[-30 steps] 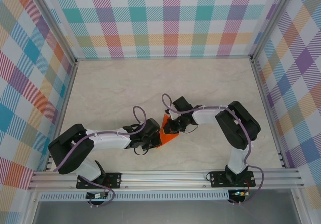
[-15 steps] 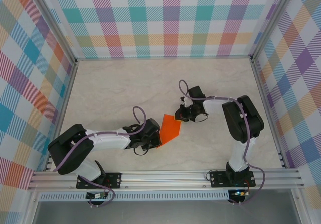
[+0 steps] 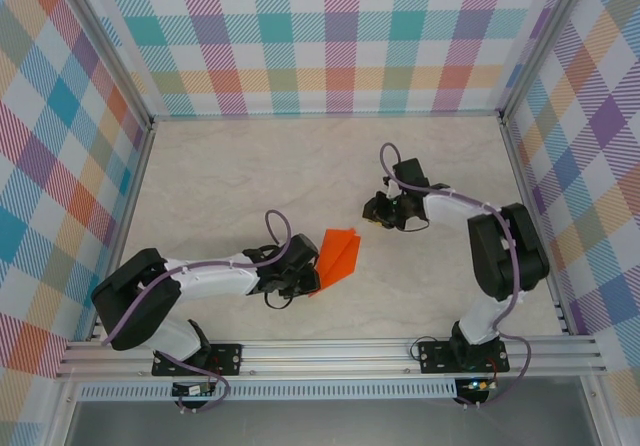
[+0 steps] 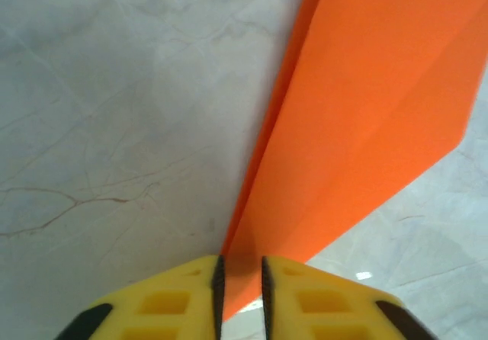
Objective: Fold a paper plane with a square sheet of paper (pick it up from the middle)
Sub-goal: Fourth fold the wing at the center of the table, then pick up the paper from the center of the table.
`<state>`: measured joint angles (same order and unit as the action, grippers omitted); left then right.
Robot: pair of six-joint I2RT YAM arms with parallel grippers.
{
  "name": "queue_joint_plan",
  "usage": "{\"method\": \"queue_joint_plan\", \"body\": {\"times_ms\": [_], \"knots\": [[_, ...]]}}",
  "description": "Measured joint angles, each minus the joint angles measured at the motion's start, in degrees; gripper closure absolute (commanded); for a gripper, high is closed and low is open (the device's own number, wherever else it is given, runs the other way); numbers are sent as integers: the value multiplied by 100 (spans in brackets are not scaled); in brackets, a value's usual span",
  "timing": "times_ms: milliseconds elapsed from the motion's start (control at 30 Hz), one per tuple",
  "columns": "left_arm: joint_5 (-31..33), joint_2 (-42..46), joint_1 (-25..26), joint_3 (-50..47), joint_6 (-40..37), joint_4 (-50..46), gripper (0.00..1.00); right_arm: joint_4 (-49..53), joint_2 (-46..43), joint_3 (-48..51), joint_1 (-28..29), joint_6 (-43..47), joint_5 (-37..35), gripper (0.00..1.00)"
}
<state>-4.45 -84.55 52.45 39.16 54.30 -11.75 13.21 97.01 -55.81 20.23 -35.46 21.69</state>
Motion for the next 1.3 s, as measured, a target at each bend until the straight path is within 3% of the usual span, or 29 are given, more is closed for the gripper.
{"method": "queue_joint_plan", "body": {"times_ms": [167, 233, 433, 567, 833, 1300], "knots": [[205, 216, -170, 608, -184, -166, 44, -275, -713, 678, 105, -466, 459, 44], [343, 352, -271, 717, -232, -173, 38, -356, -817, 920, 186, -654, 612, 41], [789, 704, -734, 634, -254, -334, 20, -603, -774, 1152, 573, -1093, 876, 42], [859, 892, -1003, 411, -208, -452, 0, -1003, -483, 1152, 789, -1377, 935, 49], [713, 1139, -1386, 114, -114, -614, 0, -1241, 114, 1038, 1091, -1661, 879, 54], [387, 1167, -1705, 42, 28, -640, 0, -1853, 308, 1016, 1515, -1742, 968, 67]]}}
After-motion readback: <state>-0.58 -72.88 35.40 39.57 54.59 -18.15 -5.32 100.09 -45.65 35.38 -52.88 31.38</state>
